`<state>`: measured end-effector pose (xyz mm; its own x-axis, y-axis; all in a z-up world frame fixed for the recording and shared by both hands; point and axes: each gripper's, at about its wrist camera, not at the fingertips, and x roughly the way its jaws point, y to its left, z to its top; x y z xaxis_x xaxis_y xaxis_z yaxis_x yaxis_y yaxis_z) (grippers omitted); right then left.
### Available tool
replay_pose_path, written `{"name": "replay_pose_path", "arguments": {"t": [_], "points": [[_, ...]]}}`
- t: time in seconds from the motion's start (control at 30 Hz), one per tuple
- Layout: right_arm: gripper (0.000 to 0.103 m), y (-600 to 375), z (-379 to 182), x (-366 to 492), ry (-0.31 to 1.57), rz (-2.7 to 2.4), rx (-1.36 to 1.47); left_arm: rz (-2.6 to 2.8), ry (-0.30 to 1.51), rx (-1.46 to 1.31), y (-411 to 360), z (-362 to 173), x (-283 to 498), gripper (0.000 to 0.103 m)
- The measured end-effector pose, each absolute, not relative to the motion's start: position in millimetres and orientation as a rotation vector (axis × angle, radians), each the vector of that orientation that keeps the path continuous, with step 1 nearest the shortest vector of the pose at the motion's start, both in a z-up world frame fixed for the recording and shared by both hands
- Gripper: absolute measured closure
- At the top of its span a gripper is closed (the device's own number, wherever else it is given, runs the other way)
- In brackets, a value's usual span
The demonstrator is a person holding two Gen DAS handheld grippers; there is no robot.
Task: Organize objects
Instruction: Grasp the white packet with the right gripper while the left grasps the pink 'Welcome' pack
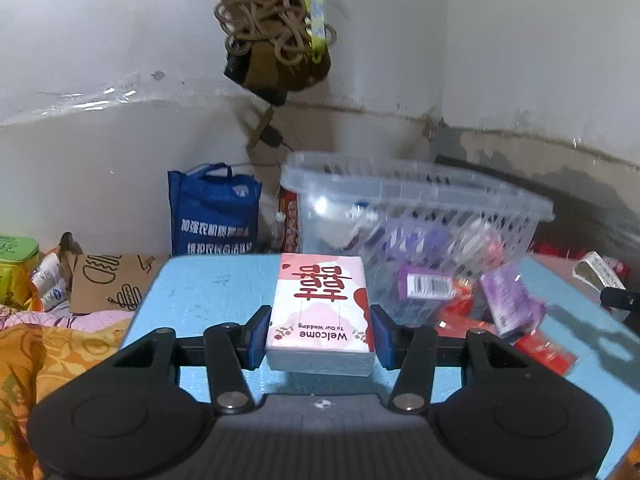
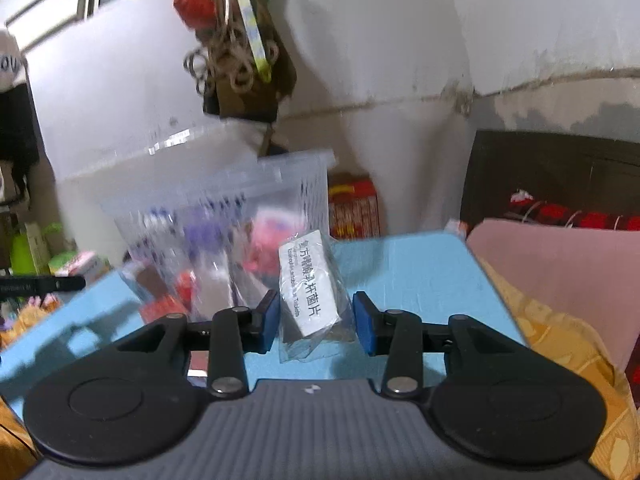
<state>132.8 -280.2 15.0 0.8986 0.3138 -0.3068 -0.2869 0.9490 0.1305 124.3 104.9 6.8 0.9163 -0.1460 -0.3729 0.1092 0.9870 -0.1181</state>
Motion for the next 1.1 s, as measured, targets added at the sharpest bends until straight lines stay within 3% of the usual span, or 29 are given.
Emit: {"name": "replay_pose_path", "arguments": {"t": [0.3, 0.5, 0.67, 0.7, 0.73, 0.77, 0.8, 0.87, 1.03, 1.1], "points": [[0.06, -258, 68, 130, 0.243, 0.394, 0.075, -0.186, 0.301, -0.11, 95, 67, 120, 0.048], [0.06, -210, 117, 180, 0.178, 0.416, -0.037, -0.252, 0.337, -0.1, 65, 115, 194, 0.048], [0.06, -186, 119, 238, 0.286, 0.415, -0.033, -0.239, 0.432, -0.083, 42, 120, 252, 0.048], [0.059, -183, 117, 245, 0.288, 0.41, -0.043, -0.228, 0.441, -0.078, 40, 119, 257, 0.047], [0.058, -182, 114, 251, 0.297, 0.408, -0.044, -0.223, 0.454, -0.076, 37, 118, 263, 0.039], [0.056, -180, 112, 257, 0.31, 0.418, -0.047, -0.225, 0.468, -0.072, 35, 115, 270, 0.031], [0.05, -179, 109, 259, 0.315, 0.417, -0.045, -0.206, 0.471, -0.068, 33, 113, 273, 0.028], [0.022, -175, 106, 261, 0.305, 0.399, -0.069, -0.163, 0.489, -0.054, 33, 109, 276, 0.026], [0.0, -191, 109, 222, 0.244, 0.416, -0.044, -0.18, 0.415, -0.079, 49, 108, 229, 0.025], [0.0, -205, 98, 195, 0.219, 0.43, -0.011, -0.203, 0.389, -0.102, 56, 101, 197, 0.017]]}}
